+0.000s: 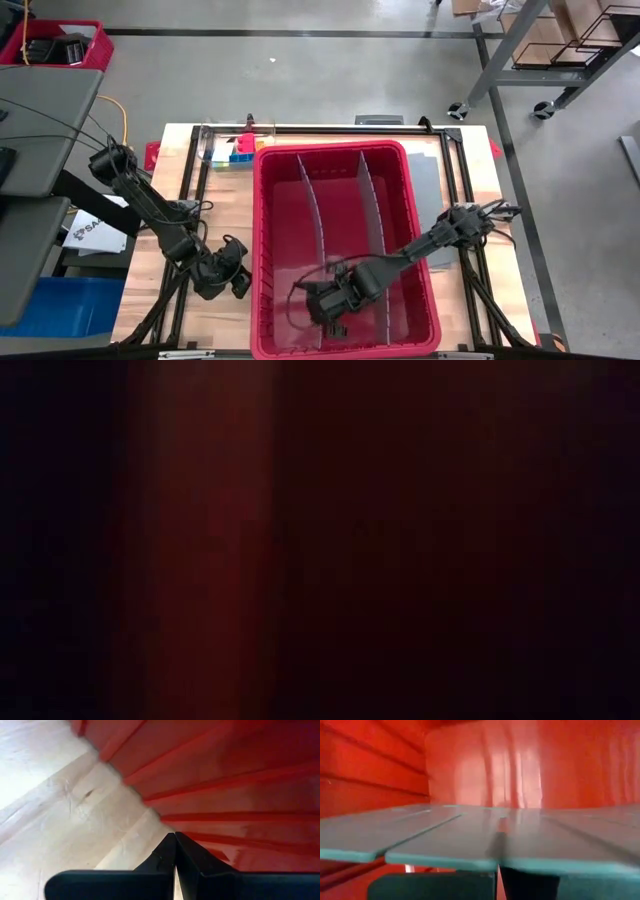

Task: Sort blocks
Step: Assemble the bin divider into the red bin

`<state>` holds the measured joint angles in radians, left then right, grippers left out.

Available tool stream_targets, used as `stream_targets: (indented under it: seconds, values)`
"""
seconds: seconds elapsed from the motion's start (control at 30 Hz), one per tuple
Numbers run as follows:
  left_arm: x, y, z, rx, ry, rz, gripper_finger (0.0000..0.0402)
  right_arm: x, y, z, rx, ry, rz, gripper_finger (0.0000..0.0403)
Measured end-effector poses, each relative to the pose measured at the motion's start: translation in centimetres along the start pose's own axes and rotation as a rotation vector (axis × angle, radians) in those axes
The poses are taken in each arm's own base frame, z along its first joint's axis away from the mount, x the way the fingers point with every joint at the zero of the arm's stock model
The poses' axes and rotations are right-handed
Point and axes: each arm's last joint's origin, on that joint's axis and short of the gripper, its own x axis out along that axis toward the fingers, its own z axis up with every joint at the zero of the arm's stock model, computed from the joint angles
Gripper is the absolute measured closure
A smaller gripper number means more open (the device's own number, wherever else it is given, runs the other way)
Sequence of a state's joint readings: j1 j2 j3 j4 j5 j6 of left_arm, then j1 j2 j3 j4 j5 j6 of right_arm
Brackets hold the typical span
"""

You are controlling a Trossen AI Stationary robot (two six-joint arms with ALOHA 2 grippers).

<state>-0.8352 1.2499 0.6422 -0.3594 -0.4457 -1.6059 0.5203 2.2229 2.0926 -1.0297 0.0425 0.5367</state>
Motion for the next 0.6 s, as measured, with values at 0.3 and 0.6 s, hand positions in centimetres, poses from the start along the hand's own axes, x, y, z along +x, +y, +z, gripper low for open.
stream_targets:
  seconds: [0.3, 0.6]
  values:
    - [0.4, -0.1, -0.2, 0.001, -0.004, -0.002, 0.0402, 1.4, 1.3, -0.2, -0.015, -0.026, 0.026, 0.0403]
    - [0.4, 0.0, -0.1, 0.005, -0.016, 0.008, 0.0401, 1.4, 1.2, 0.4, -0.006, -0.070, 0.050, 0.0403]
